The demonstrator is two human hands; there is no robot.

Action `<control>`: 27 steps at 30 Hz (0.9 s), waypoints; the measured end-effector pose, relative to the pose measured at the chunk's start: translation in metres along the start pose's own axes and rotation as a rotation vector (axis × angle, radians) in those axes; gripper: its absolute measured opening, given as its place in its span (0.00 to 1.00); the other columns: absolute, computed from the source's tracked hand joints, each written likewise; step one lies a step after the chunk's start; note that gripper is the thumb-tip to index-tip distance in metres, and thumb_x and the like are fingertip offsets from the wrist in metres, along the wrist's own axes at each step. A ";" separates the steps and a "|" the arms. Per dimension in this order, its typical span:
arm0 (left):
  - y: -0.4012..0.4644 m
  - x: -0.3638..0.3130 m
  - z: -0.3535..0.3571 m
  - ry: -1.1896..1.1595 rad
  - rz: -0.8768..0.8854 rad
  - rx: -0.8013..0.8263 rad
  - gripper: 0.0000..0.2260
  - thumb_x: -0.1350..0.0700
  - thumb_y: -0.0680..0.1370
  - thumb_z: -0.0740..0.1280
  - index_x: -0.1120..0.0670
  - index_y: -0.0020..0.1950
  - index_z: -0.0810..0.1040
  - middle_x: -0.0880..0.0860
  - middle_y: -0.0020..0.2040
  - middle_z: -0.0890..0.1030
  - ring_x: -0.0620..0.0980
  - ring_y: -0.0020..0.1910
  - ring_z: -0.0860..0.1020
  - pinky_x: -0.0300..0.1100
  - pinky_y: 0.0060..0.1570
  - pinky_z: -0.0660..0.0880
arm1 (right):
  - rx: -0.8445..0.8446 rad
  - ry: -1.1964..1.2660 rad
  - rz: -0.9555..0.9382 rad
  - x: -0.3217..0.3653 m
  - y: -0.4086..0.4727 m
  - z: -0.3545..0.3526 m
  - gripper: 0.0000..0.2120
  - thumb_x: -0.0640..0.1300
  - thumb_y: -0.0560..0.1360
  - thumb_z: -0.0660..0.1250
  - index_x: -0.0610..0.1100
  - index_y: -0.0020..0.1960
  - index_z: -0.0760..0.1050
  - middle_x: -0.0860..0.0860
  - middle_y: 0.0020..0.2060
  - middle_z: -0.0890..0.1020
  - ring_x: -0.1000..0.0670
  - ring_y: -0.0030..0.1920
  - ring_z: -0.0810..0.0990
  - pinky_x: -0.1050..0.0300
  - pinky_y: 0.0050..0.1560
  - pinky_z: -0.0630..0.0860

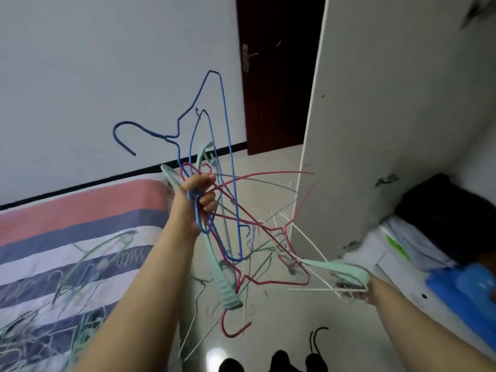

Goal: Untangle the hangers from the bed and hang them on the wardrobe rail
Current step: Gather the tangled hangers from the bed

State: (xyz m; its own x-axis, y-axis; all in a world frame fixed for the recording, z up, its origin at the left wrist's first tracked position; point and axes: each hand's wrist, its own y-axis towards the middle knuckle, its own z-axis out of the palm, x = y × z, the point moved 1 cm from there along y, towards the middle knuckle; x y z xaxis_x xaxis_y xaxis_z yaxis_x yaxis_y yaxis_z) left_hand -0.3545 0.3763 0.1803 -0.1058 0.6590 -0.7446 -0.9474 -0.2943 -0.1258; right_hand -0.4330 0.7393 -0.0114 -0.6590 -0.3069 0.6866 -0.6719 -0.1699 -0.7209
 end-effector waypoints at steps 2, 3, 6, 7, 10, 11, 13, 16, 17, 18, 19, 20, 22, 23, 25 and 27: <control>0.004 0.024 0.024 0.004 -0.018 -0.021 0.06 0.61 0.77 0.60 0.55 0.40 0.71 0.49 0.37 0.75 0.41 0.20 0.62 0.32 0.18 0.58 | -0.095 0.012 -0.020 -0.002 -0.004 -0.031 0.12 0.44 0.75 0.66 0.34 0.42 0.78 0.40 0.30 0.79 0.47 0.27 0.75 0.61 0.27 0.70; 0.007 0.038 0.035 -0.017 -0.021 -0.024 0.06 0.61 0.77 0.60 0.55 0.40 0.71 0.49 0.37 0.75 0.41 0.20 0.62 0.32 0.18 0.58 | -0.109 0.064 -0.011 -0.007 -0.007 -0.048 0.12 0.42 0.77 0.61 0.35 0.45 0.78 0.40 0.33 0.81 0.46 0.29 0.76 0.59 0.31 0.70; 0.016 0.070 0.065 -0.068 -0.022 -0.055 0.07 0.60 0.76 0.61 0.54 0.39 0.71 0.48 0.35 0.75 0.40 0.19 0.62 0.32 0.17 0.59 | -0.110 0.261 -0.036 -0.023 -0.017 -0.091 0.13 0.41 0.80 0.57 0.36 0.50 0.78 0.42 0.36 0.84 0.44 0.32 0.81 0.54 0.33 0.78; 0.020 0.081 0.077 -0.083 -0.019 -0.071 0.07 0.60 0.76 0.60 0.54 0.38 0.71 0.48 0.35 0.75 0.40 0.19 0.62 0.32 0.17 0.58 | -0.089 0.331 -0.038 -0.025 -0.025 -0.102 0.12 0.41 0.80 0.57 0.36 0.52 0.77 0.42 0.38 0.84 0.44 0.35 0.82 0.54 0.33 0.80; 0.028 0.112 0.112 -0.115 -0.034 -0.097 0.09 0.60 0.76 0.60 0.54 0.35 0.72 0.47 0.34 0.72 0.41 0.20 0.61 0.32 0.17 0.58 | -0.173 0.517 -0.047 -0.029 -0.038 -0.135 0.09 0.39 0.79 0.60 0.36 0.52 0.77 0.43 0.39 0.83 0.45 0.39 0.79 0.56 0.35 0.79; 0.031 0.122 0.123 -0.113 -0.043 -0.100 0.10 0.60 0.76 0.60 0.54 0.34 0.73 0.47 0.33 0.71 0.41 0.20 0.61 0.32 0.17 0.57 | -0.205 0.580 -0.057 -0.030 -0.037 -0.145 0.09 0.41 0.78 0.61 0.37 0.51 0.76 0.44 0.36 0.83 0.45 0.38 0.79 0.57 0.35 0.78; 0.035 0.141 0.145 -0.088 -0.069 -0.097 0.11 0.60 0.75 0.60 0.54 0.33 0.73 0.48 0.33 0.70 0.41 0.20 0.61 0.32 0.17 0.56 | -0.326 0.687 -0.068 -0.035 -0.036 -0.169 0.17 0.51 0.79 0.60 0.37 0.54 0.77 0.45 0.39 0.84 0.44 0.41 0.80 0.56 0.37 0.79; 0.040 0.168 0.172 -0.032 -0.116 -0.101 0.10 0.61 0.75 0.59 0.54 0.34 0.71 0.48 0.33 0.67 0.42 0.20 0.60 0.32 0.18 0.55 | -0.659 0.702 -0.094 -0.036 -0.042 -0.204 0.28 0.59 0.80 0.55 0.37 0.66 0.71 0.40 0.58 0.78 0.40 0.56 0.77 0.48 0.53 0.75; 0.042 0.177 0.179 -0.020 -0.131 -0.109 0.09 0.62 0.75 0.59 0.54 0.35 0.70 0.49 0.32 0.66 0.42 0.20 0.60 0.32 0.18 0.55 | -0.810 0.581 -0.164 -0.029 -0.053 -0.212 0.26 0.56 0.80 0.55 0.34 0.63 0.72 0.37 0.58 0.77 0.39 0.56 0.77 0.47 0.55 0.73; 0.043 0.185 0.184 -0.013 -0.145 -0.121 0.08 0.62 0.74 0.59 0.55 0.35 0.70 0.49 0.32 0.65 0.43 0.20 0.60 0.32 0.18 0.55 | -0.960 0.429 -0.263 -0.019 -0.066 -0.216 0.24 0.53 0.78 0.56 0.32 0.56 0.73 0.35 0.52 0.77 0.39 0.50 0.77 0.48 0.51 0.71; 0.045 0.192 0.188 -0.011 -0.153 -0.134 0.08 0.62 0.74 0.59 0.55 0.35 0.69 0.49 0.31 0.65 0.43 0.20 0.60 0.33 0.18 0.56 | -1.038 0.282 -0.379 -0.011 -0.075 -0.219 0.20 0.52 0.76 0.58 0.34 0.49 0.72 0.36 0.44 0.76 0.41 0.44 0.76 0.51 0.46 0.68; 0.047 0.198 0.192 -0.006 -0.156 -0.148 0.08 0.62 0.74 0.58 0.55 0.35 0.68 0.49 0.30 0.65 0.43 0.20 0.60 0.33 0.18 0.56 | -1.040 0.152 -0.453 -0.006 -0.078 -0.221 0.16 0.52 0.75 0.60 0.38 0.45 0.71 0.38 0.41 0.76 0.44 0.41 0.75 0.54 0.43 0.67; 0.053 0.207 0.196 0.005 -0.154 -0.167 0.09 0.62 0.75 0.58 0.55 0.35 0.67 0.48 0.27 0.65 0.43 0.19 0.60 0.34 0.19 0.56 | -0.971 -0.191 -0.469 0.002 -0.075 -0.216 0.10 0.51 0.76 0.65 0.43 0.45 0.73 0.43 0.44 0.79 0.44 0.45 0.77 0.54 0.44 0.71; 0.057 0.209 0.197 0.007 -0.150 -0.174 0.09 0.62 0.74 0.58 0.54 0.34 0.66 0.47 0.25 0.64 0.43 0.19 0.60 0.34 0.19 0.56 | -0.898 -0.440 -0.406 0.000 -0.068 -0.213 0.11 0.52 0.76 0.65 0.45 0.49 0.74 0.45 0.48 0.79 0.44 0.49 0.78 0.52 0.47 0.73; 0.064 0.213 0.198 -0.005 -0.137 -0.188 0.09 0.63 0.74 0.58 0.54 0.35 0.65 0.47 0.24 0.64 0.43 0.19 0.60 0.34 0.18 0.56 | -0.718 -0.898 -0.277 -0.004 -0.055 -0.204 0.18 0.58 0.77 0.60 0.49 0.62 0.72 0.48 0.59 0.75 0.45 0.59 0.74 0.49 0.58 0.71; 0.072 0.214 0.198 -0.014 -0.120 -0.217 0.09 0.63 0.74 0.59 0.54 0.35 0.65 0.47 0.24 0.65 0.43 0.19 0.61 0.34 0.19 0.57 | -0.653 -1.125 -0.187 -0.003 -0.047 -0.194 0.21 0.60 0.79 0.55 0.53 0.69 0.67 0.49 0.64 0.71 0.45 0.63 0.70 0.48 0.63 0.66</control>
State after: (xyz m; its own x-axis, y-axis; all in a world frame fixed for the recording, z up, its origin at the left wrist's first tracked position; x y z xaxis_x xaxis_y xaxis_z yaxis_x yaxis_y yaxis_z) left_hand -0.5047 0.6333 0.1411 -0.0023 0.7074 -0.7069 -0.8666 -0.3541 -0.3515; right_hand -0.4651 0.9294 0.0389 -0.1113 -0.9899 0.0880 -0.9696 0.0888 -0.2280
